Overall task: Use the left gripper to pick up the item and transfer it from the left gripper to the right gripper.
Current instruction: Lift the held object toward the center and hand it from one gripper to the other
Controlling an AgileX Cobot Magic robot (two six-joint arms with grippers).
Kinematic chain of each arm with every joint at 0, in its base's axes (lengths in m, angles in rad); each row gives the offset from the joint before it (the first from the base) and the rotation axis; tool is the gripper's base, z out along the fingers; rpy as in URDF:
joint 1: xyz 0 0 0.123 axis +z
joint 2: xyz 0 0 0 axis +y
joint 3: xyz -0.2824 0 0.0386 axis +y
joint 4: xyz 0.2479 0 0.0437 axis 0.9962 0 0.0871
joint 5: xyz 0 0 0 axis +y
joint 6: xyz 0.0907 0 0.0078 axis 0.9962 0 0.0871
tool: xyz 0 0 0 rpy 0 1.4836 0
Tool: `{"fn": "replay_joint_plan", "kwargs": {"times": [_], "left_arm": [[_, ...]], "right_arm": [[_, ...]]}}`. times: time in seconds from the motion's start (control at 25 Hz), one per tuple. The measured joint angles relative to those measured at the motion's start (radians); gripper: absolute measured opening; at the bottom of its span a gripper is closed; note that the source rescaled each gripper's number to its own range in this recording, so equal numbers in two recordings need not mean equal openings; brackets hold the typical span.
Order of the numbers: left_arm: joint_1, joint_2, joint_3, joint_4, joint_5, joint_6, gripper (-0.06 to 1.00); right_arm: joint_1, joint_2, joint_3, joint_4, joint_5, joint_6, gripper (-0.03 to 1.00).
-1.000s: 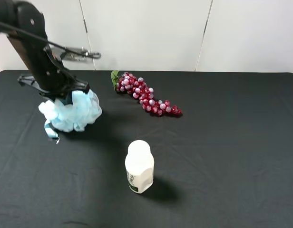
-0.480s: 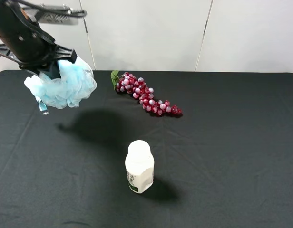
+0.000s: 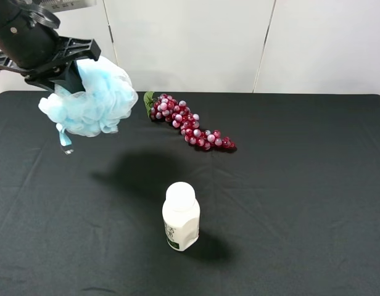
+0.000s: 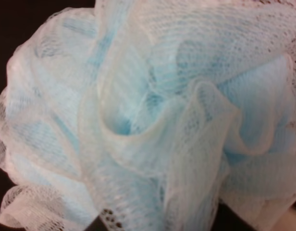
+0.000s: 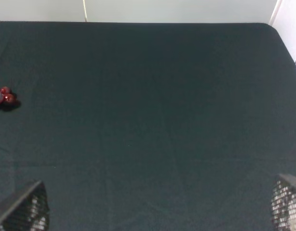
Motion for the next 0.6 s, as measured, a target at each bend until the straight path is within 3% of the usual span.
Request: {"fn": "replay_joint_plan", "kwargs": {"times": [0.6], "left_arm": [[0.000,0.000,0.000,-0.418,-0.060,0.278,0.03]], "right_arm": [[0.000,0.000,0.000,0.000,0.001,0.000,1.00]]}}
